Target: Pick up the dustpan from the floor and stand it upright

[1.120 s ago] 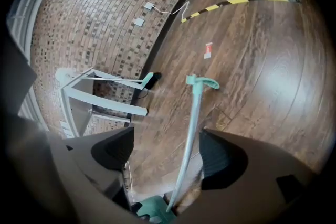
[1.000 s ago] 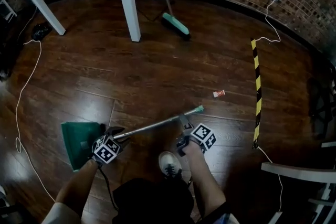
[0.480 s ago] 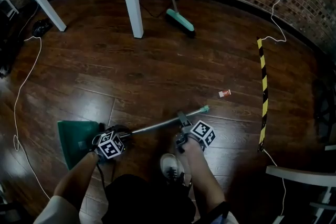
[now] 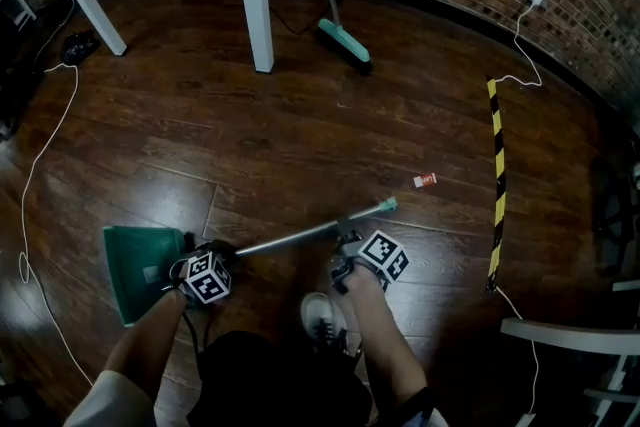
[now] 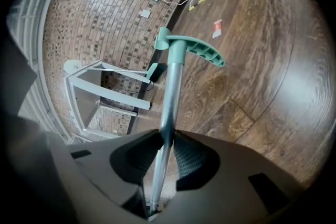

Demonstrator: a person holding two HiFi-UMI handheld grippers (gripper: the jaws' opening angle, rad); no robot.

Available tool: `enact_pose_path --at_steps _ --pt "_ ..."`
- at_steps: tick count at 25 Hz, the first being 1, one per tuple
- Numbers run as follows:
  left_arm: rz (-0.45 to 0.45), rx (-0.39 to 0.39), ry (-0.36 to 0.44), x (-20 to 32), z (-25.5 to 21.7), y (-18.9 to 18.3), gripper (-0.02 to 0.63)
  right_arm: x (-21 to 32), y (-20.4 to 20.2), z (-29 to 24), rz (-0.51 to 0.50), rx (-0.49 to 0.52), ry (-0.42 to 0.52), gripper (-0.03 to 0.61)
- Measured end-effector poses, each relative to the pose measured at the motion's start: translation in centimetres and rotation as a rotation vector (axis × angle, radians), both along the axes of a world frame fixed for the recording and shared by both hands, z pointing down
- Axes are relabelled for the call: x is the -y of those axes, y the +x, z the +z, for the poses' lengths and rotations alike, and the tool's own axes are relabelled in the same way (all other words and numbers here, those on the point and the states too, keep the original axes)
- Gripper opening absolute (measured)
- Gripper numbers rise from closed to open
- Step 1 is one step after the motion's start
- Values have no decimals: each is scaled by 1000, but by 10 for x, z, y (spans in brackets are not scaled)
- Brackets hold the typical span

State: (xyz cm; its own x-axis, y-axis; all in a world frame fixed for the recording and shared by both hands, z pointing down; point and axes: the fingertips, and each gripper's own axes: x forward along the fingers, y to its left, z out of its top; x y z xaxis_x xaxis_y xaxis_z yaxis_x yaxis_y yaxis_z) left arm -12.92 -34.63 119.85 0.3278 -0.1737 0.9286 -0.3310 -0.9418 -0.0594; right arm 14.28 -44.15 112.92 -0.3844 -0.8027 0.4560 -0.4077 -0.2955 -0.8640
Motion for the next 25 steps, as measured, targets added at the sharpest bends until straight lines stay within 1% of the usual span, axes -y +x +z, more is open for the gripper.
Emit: enact_pose_path --at_steps 4,6,11,14,16,18,19,21,23,25 --pt "-4 -44 66 6 -10 2 110 5 -2 -29 -40 -56 97 100" --pt "-27 -74 100 11 -17 4 110 9 -3 -48 -44 -84 146 98" --pt "-87 -161 185 31 -48 15 112 25 -4 -119 -28 -163 317 91" --pt "-133 -250 218 46 -73 26 114 33 -4 -173 -21 -223 430 86" --pt "-155 -324 234 57 -90 39 117 37 -1 -209 6 -219 504 75" --pt "-153 -389 245 63 -103 57 115 38 6 -240 41 -212 565 54" --pt "-144 -419 250 65 -109 67 115 38 10 -256 51 -236 590 54" --pt "-117 -484 265 69 -122 90 115 36 19 -286 64 -319 638 51" --pt "-87 -568 285 74 -139 117 114 32 28 -319 66 -438 687 52" --pt "-77 -659 304 78 -156 141 115 28 29 -352 42 -557 756 60"
